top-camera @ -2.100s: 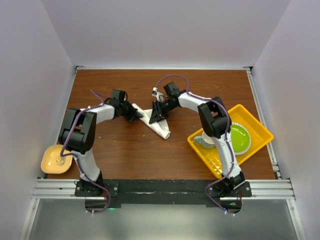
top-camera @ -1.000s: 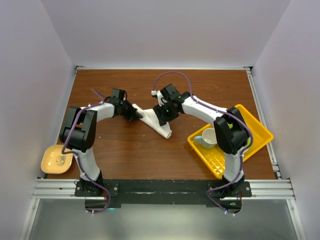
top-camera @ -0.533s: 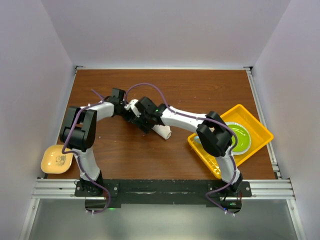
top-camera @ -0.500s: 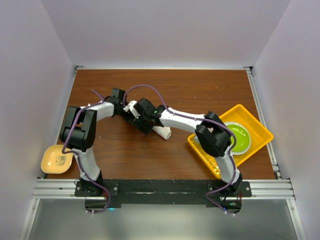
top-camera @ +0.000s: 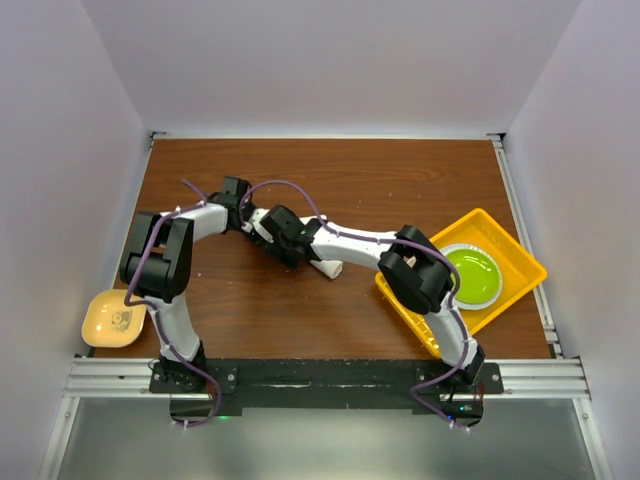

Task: Fold the napkin, place the utensils inside, and roll it up
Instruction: Roll the napkin with the utensil

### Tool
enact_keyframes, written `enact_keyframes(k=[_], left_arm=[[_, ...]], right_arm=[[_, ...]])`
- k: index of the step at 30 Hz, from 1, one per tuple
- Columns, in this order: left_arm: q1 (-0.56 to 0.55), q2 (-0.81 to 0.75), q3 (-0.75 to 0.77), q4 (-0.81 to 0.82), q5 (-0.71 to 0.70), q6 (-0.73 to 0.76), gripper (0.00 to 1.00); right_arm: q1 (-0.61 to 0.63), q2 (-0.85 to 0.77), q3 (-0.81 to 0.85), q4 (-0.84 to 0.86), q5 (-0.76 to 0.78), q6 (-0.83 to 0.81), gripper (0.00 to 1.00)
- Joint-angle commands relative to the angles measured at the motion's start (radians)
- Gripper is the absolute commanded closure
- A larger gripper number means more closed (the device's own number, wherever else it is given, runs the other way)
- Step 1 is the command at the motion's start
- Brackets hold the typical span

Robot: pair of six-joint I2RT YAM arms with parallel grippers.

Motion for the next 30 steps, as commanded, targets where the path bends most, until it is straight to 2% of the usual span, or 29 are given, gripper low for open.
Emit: enact_keyframes(k=[1, 12, 16, 17, 19, 20, 23, 26, 29, 30], left_arm=[[0.005, 0.035, 0.024, -0.047, -0.027, 0.025, 0.95], [0.02, 0.063, 0.067, -0.069, -0.007, 0.07, 0.96], [0.023, 0.061, 0.11, -0.084, -0.007, 0.119, 0.94], [0.023, 0.057, 0.123, -0.101, -0.015, 0.131, 0.89], [0.023, 0.031, 0.171, -0.147, -0.054, 0.18, 0.78], [0.025, 0.018, 0.185, -0.165, -0.071, 0.197, 0.67], [0.034, -0.06, 0.207, -0.218, -0.157, 0.237, 0.56], [0.06, -0.167, 0.158, -0.222, -0.225, 0.24, 0.53], [0.089, -0.285, 0.095, -0.215, -0.269, 0.237, 0.53], [0.103, -0.302, 0.064, -0.21, -0.277, 0.231, 0.53]], right_arm=[[-0.012, 0.037, 0.018, 0.016, -0.017, -0.02, 0.39], [-0.084, 0.086, 0.021, -0.001, -0.165, -0.005, 0.63], [-0.087, 0.125, 0.049, -0.04, -0.225, 0.012, 0.79], [-0.087, 0.131, 0.066, -0.051, -0.254, 0.031, 0.89], [-0.087, 0.149, 0.098, -0.094, -0.283, 0.07, 0.96], [-0.09, 0.152, 0.106, -0.108, -0.328, 0.089, 0.99], [-0.097, 0.178, 0.15, -0.169, -0.452, 0.166, 1.0], [-0.122, 0.214, 0.204, -0.228, -0.549, 0.235, 1.0], [-0.171, 0.25, 0.241, -0.237, -0.728, 0.372, 1.0], [-0.189, 0.257, 0.244, -0.211, -0.83, 0.406, 1.0]])
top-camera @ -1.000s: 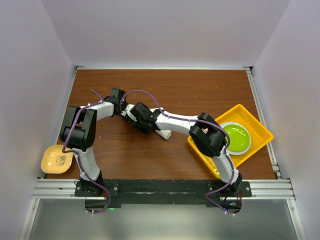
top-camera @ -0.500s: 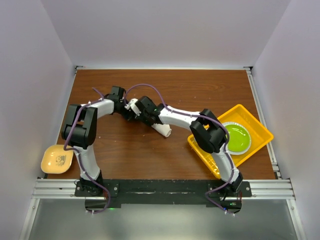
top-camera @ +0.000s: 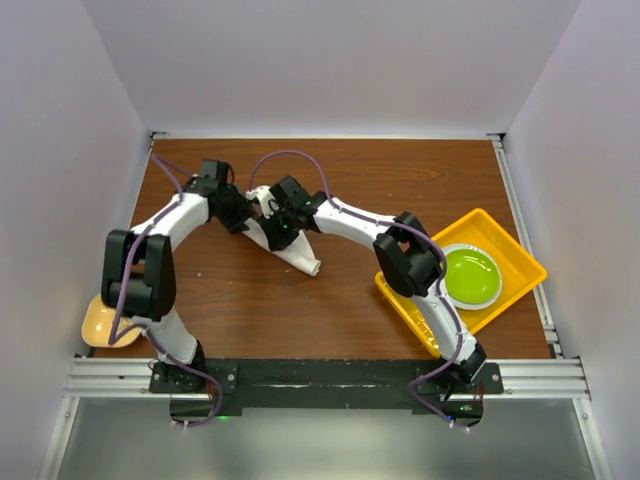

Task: Fold the napkin, place the utensils inside, and roll it up
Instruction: Roll the napkin with the utensil

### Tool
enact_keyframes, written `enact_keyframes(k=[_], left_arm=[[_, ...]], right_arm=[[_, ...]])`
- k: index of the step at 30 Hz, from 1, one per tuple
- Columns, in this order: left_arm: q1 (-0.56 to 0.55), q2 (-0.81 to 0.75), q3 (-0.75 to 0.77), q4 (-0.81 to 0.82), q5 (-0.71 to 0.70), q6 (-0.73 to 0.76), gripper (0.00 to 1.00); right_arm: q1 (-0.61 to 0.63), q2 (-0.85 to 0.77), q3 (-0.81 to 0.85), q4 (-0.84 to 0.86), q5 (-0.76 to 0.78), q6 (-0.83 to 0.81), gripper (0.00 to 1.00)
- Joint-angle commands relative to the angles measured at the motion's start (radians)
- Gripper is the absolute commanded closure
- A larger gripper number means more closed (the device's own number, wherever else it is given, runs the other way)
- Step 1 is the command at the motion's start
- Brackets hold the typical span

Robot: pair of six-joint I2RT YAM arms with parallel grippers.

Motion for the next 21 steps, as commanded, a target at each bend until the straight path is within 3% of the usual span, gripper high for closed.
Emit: enact_keyframes(k=[1, 4, 9, 14, 16, 18, 21], left_arm=[[0.049, -0.191, -0.064, 0.019, -0.067, 0.024, 0.53], [0.053, -0.206, -0.093, 0.044, -0.019, 0.029, 0.53], [0.049, -0.171, -0.145, 0.107, 0.122, -0.011, 0.6], [0.032, -0.128, -0.231, 0.36, 0.277, -0.109, 0.71], [0.02, -0.101, -0.242, 0.513, 0.332, -0.141, 0.75], [0.0, -0.047, -0.228, 0.556, 0.345, -0.17, 0.78], [-0.016, 0.023, -0.213, 0.606, 0.328, -0.19, 0.82]], right_arm=[[-0.086, 0.112, -0.019, -0.124, -0.378, 0.301, 1.0], [-0.154, 0.127, -0.088, 0.057, -0.576, 0.513, 1.0], [-0.231, 0.158, -0.193, 0.4, -0.737, 0.806, 1.0], [-0.266, 0.193, -0.248, 0.588, -0.817, 0.995, 1.0], [-0.272, 0.2, -0.23, 0.555, -0.808, 0.948, 1.0], [-0.275, 0.204, -0.195, 0.408, -0.777, 0.867, 1.0], [-0.279, 0.198, -0.171, 0.352, -0.762, 0.793, 1.0]])
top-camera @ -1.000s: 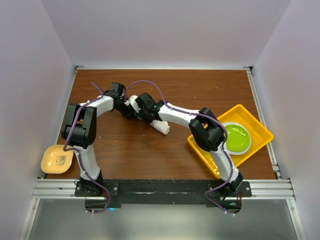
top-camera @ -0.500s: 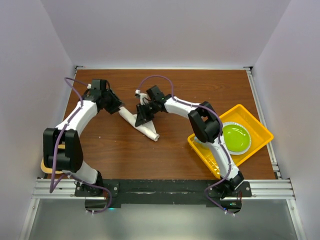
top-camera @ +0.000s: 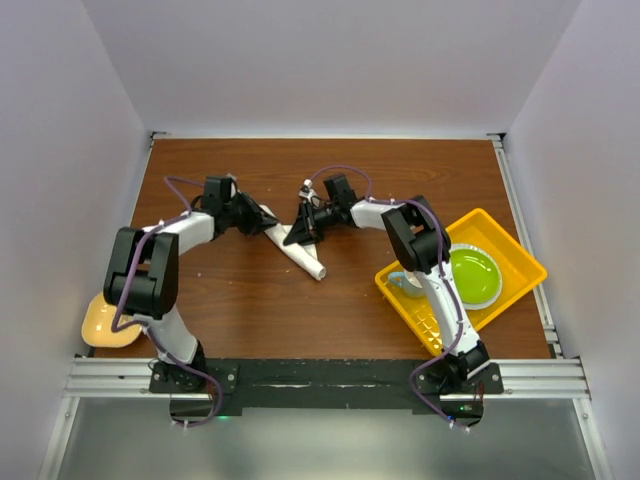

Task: Fold the napkin, place the utensils inside, and roll it up
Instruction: Roll the napkin with the utensil

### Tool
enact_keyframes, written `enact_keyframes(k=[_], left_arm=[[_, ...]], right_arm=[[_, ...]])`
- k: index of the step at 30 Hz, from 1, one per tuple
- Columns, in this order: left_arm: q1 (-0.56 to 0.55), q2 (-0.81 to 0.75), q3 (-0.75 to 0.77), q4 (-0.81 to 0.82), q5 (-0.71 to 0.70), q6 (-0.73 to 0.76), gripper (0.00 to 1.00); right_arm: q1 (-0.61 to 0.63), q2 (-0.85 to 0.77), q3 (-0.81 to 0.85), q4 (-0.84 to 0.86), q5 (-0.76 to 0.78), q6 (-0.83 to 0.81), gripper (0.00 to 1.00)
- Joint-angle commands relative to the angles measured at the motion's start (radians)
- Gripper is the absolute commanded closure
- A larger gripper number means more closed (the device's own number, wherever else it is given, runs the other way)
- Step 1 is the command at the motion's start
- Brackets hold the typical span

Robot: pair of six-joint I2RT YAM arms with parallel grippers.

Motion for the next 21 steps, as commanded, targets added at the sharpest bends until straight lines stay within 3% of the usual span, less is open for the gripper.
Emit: enact_keyframes(k=[1, 9, 17, 21], left_arm=[[-0.023, 0.082, 0.029, 0.167, 0.044, -0.059, 0.83], [-0.02, 0.201, 0.057, 0.004, -0.032, 0.007, 0.9], [-0.017, 0.219, 0.072, -0.041, -0.042, 0.056, 0.92], [-0.017, 0.228, 0.084, -0.056, -0.043, 0.064, 0.92]], right_arm=[[-0.005, 0.031, 0.016, -0.15, 0.085, -0.081, 0.99], [-0.012, -0.048, 0.058, -0.304, 0.144, -0.231, 0.81], [-0.005, -0.246, 0.079, -0.585, 0.347, -0.504, 0.43], [0.001, -0.356, 0.003, -0.638, 0.407, -0.615, 0.39]])
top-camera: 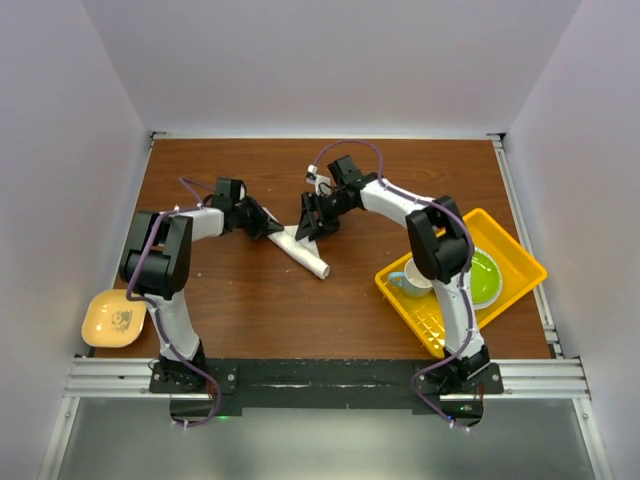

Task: Fold the napkin, place the utensils inside, and roll it up
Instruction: Roll the napkin with the utensil

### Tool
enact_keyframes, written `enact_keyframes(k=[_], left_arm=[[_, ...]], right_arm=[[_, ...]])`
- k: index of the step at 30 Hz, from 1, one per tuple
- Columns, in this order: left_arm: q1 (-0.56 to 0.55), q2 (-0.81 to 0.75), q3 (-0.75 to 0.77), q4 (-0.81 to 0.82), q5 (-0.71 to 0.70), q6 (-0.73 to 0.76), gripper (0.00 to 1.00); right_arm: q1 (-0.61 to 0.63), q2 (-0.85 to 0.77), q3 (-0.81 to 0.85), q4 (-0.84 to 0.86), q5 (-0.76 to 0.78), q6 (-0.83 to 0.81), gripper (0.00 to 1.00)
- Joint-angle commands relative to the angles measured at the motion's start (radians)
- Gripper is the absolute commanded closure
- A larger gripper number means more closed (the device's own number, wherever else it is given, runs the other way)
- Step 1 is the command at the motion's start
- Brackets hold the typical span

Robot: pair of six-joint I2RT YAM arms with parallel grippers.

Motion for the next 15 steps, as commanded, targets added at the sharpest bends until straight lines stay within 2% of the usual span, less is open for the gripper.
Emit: enact_keyframes(k=[1, 5, 15], left_arm=[[0.009, 0.044, 0.019, -0.099, -0.068, 0.067, 0.92], [0.009, 0.051, 0.03, -0.118, -0.065, 0.073, 0.93], [0.015, 0.057, 0.039, -0.148, -0.066, 0.092, 0.94]], right_arm=[[0.008, -0.161, -0.067, -0.129, 0.109, -0.178, 0.39], [0.028, -0.217, -0.171, -0.111, 0.157, -0.192, 0.41], [0.034, -0.25, -0.34, -0.037, 0.279, -0.175, 0.53]])
